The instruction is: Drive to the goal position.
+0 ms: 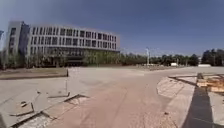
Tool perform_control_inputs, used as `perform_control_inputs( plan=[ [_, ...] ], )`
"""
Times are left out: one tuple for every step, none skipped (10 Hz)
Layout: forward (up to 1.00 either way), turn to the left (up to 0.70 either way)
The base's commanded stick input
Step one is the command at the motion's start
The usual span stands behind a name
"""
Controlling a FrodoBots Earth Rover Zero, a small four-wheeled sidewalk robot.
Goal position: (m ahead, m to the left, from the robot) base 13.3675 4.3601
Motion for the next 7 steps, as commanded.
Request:
perform_control_inputs(
  plan=[
    [0.7, 0.0],
    [0.7, 0.0],
    [0.7, 0.0],
    [0.7, 0.0],
    [0.7, 0.0],
    [0.7, 0.0],
    [0.7, 0.0]
  ],
)
